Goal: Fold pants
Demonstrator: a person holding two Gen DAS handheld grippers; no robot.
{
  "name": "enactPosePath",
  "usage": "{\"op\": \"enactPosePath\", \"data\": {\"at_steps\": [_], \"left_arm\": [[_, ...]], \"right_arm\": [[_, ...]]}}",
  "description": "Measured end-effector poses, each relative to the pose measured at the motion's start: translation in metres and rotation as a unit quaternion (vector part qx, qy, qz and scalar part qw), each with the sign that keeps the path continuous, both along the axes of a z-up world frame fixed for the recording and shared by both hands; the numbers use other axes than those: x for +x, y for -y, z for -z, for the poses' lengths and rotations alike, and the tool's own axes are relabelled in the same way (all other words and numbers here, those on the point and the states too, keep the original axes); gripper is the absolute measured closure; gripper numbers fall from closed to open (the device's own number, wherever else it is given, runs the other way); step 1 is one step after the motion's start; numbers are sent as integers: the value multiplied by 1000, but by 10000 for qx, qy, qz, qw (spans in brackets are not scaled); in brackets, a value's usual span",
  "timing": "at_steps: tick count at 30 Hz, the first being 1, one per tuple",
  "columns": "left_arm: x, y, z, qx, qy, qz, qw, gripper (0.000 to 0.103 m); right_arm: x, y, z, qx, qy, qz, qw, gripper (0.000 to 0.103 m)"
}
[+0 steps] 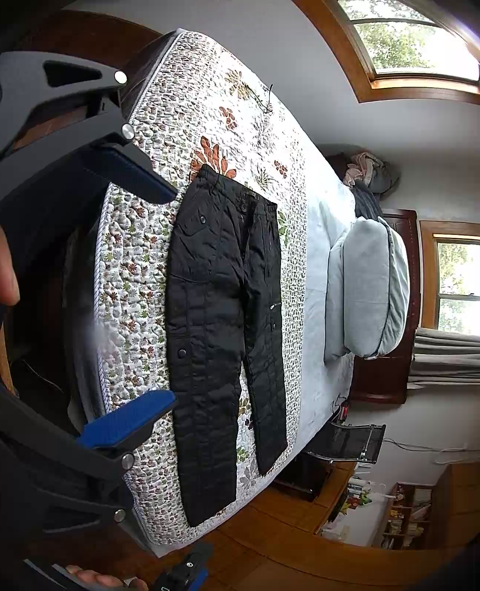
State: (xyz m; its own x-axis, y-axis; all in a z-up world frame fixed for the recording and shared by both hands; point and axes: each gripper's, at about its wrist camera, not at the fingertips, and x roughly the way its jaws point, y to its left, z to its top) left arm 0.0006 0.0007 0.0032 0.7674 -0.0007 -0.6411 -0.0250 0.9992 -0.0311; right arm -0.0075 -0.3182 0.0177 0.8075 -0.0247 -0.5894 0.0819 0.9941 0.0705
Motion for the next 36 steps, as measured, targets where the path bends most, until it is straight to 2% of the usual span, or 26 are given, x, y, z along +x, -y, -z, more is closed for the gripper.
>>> {"op": "enactPosePath", "data": {"at_steps": [36], "left_arm": [[1,0,1,9,-4,-9,10000,3]], "right_arm": [[-2,1,2,28,-22,19,10000,3]]}}
